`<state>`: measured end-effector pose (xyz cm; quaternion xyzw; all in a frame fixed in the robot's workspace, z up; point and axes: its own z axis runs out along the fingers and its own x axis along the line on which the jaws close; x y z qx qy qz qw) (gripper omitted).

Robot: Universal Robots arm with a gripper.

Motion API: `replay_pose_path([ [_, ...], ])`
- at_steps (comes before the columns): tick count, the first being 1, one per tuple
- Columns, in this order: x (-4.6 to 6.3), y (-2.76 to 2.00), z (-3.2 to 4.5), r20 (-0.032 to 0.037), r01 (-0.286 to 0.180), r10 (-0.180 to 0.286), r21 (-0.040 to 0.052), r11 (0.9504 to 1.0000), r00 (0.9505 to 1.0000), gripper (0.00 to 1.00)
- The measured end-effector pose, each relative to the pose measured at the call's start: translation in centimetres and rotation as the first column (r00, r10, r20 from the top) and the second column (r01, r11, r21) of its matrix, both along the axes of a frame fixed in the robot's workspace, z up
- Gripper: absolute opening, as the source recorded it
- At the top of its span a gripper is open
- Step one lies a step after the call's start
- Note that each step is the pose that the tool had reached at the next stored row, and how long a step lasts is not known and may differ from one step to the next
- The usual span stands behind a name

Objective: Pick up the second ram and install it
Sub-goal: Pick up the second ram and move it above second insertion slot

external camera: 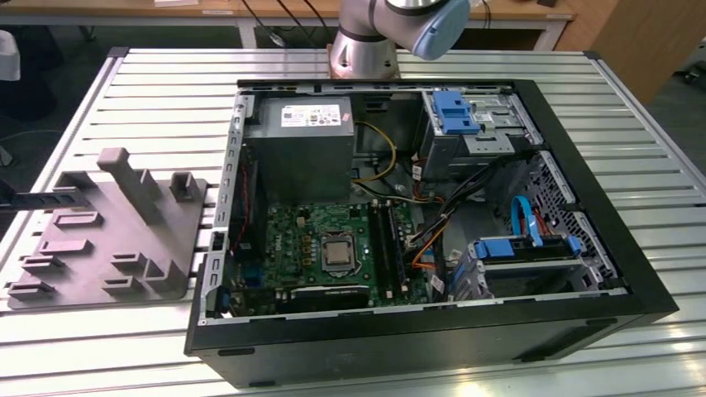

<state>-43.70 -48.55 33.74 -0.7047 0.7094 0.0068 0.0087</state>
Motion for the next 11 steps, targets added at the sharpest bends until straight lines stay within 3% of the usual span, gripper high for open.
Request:
replay_pose_path([
  [11, 0.0, 0.00, 3.20, 0.0002, 0.000, 0.000, 0.0001, 1.0000, 1.0000, 0.12],
])
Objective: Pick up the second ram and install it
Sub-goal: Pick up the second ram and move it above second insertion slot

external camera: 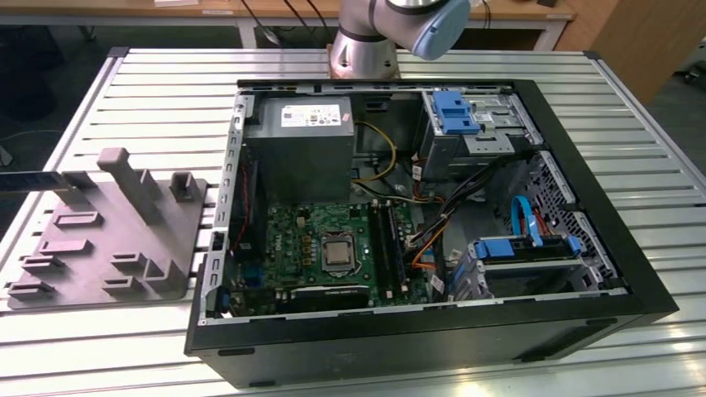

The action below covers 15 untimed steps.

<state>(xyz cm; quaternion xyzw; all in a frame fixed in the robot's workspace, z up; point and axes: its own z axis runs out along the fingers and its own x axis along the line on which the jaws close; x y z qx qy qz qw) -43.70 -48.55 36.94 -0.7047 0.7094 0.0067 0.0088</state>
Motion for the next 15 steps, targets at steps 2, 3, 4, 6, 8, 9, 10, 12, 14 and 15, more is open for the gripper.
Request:
replay_pose_path([
  [2, 0.0, 0.00, 0.60, -0.0001, 0.000, 0.000, 0.0000, 1.0000, 1.0000, 0.12],
  [3, 0.0, 0.00, 0.91, 0.0000, 0.000, 0.000, 0.0000, 1.0000, 1.0000, 0.12],
  [4, 0.0, 0.00, 1.22, 0.0000, 0.000, 0.000, 0.0000, 1.0000, 1.0000, 0.12],
  [6, 0.0, 0.00, 1.80, 0.0000, 0.000, 0.000, 0.0000, 1.0000, 1.0000, 0.12],
  [8, 0.0, 0.00, 2.28, 0.0002, 0.000, 0.000, 0.0000, 1.0000, 1.0000, 0.12],
  [9, 0.0, 0.00, 2.56, 0.0004, 0.000, 0.000, 0.0001, 1.0000, 1.0000, 0.12],
  [10, 0.0, 0.00, 2.85, 0.0003, 0.000, 0.000, 0.0000, 1.0000, 1.0000, 0.12],
  [12, 0.0, 0.00, 3.42, 0.0003, 0.000, 0.000, 0.0000, 1.0000, 1.0000, 0.12],
  [14, 0.0, 0.00, 3.96, 0.0004, 0.000, 0.000, 0.0000, 1.0000, 1.0000, 0.12],
  [15, 0.0, 0.00, 4.21, 0.0005, 0.000, 0.000, 0.0000, 1.0000, 1.0000, 0.12],
])
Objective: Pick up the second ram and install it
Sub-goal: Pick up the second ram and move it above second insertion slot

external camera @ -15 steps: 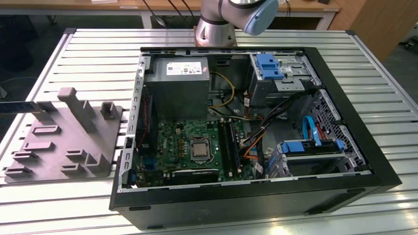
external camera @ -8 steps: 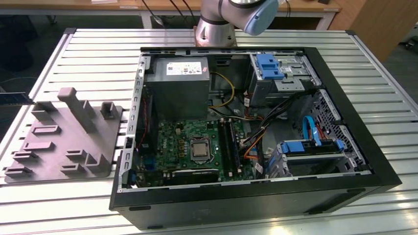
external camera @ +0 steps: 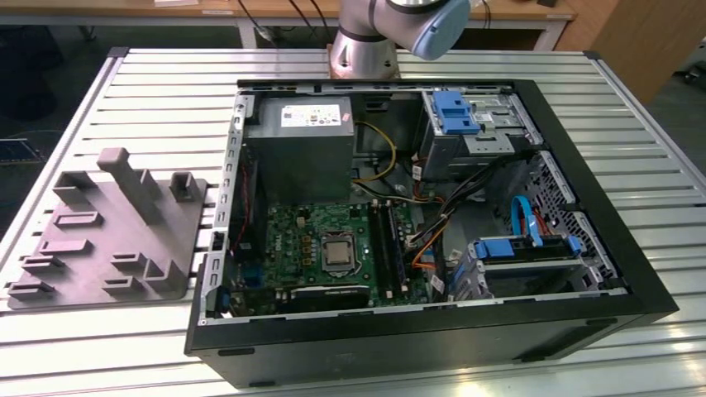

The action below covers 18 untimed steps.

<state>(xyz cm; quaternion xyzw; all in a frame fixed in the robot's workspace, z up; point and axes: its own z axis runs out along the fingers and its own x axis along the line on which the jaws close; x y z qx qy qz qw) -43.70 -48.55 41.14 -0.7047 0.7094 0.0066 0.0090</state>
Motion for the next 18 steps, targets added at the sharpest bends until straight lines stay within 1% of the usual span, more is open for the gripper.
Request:
replay_pose_path([
  [3, 0.0, 0.00, 0.70, 0.0000, 0.000, 0.000, 0.0000, 1.0000, 1.0000, 0.12],
  [7, 0.0, 0.00, 1.38, 0.0000, 0.000, 0.000, 0.0000, 1.0000, 1.0000, 0.12],
  [18, 0.1, 0.01, 1.55, -0.0004, 0.000, 0.000, -0.0002, 1.0000, 1.0000, 0.12],
])
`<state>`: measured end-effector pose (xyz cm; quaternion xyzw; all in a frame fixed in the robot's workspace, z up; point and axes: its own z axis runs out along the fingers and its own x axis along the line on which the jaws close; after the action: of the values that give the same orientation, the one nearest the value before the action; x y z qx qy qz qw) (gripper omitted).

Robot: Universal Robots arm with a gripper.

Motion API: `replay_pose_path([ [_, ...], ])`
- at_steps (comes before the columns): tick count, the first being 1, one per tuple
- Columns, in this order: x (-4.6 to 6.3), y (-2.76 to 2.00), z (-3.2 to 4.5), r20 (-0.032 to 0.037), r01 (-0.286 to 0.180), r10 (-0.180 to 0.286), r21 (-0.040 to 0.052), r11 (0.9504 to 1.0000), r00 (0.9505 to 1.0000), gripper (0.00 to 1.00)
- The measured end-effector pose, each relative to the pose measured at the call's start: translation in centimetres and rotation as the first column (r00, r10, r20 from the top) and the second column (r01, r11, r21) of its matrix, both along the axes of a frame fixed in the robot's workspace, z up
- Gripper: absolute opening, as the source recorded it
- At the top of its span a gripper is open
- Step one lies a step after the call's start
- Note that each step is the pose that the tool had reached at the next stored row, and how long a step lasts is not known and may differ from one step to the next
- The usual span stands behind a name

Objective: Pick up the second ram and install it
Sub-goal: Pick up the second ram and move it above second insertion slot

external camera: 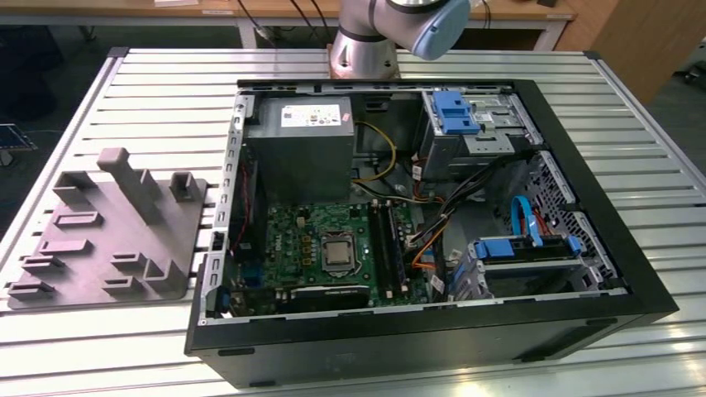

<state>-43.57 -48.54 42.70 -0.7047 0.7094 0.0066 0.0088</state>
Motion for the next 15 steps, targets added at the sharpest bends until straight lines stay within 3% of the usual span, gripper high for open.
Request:
replay_pose_path([
  [6, 0.9, -0.01, -0.03, 0.0003, 0.000, 0.000, 0.0002, 1.0000, 1.0000, 0.12],
  [15, 3.3, -0.01, -0.02, 0.0002, 0.000, 0.000, 0.0002, 1.0000, 1.0000, 0.12],
])
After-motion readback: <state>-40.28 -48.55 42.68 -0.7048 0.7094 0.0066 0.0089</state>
